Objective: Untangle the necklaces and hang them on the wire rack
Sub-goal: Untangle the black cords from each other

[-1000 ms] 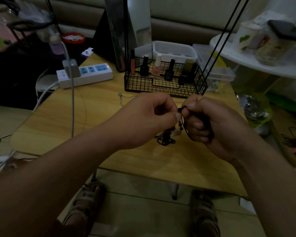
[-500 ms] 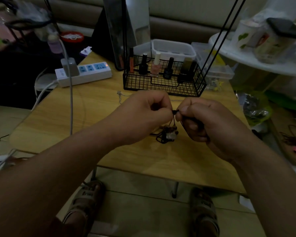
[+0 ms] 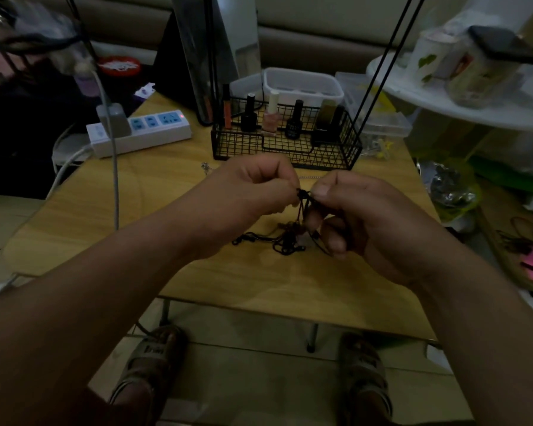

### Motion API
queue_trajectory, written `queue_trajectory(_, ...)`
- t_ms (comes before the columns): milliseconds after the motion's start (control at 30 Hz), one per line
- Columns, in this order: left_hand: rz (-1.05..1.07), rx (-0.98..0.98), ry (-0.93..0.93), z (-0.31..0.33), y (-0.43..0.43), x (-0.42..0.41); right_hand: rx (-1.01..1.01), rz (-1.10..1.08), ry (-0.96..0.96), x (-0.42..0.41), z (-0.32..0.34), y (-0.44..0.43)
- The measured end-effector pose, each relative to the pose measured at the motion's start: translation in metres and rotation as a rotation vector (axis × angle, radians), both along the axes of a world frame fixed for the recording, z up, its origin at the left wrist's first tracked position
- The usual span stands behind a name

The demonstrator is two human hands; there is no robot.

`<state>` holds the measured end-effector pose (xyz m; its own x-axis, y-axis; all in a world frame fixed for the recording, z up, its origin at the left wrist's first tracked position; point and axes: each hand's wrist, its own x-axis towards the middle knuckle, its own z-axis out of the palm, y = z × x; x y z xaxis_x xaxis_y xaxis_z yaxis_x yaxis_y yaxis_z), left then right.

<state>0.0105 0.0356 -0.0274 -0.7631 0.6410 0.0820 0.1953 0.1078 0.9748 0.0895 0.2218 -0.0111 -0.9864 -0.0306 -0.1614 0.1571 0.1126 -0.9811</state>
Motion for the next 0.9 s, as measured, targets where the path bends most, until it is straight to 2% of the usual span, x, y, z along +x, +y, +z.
queue_trajectory(100, -0.005, -0.002, 0.020, 0.000, 0.000, 0.000, -0.092, 0.006, -0.040, -0.001, 0.000, -0.002)
queue_trajectory(267, 0.007, -0.015, 0.088, 0.002, -0.003, -0.003, 0.036, 0.050, 0.017, -0.002, -0.001, 0.001)
queue_trajectory(400, -0.015, -0.047, 0.123, 0.001, -0.005, -0.003, 0.112, -0.015, 0.087, -0.004, -0.002, -0.003)
queue_trajectory(700, -0.039, -0.093, 0.226, 0.003, -0.011, -0.002, 0.112, -0.051, 0.118, -0.006, -0.004, -0.005)
queue_trajectory(800, -0.053, -0.084, 0.224, 0.003, -0.013, -0.004, 0.145, -0.075, 0.149, -0.006, -0.005, -0.005)
queue_trajectory(900, -0.079, -0.051, 0.147, 0.003, -0.015, -0.006, 0.088, -0.084, 0.151, -0.007, -0.007, -0.004)
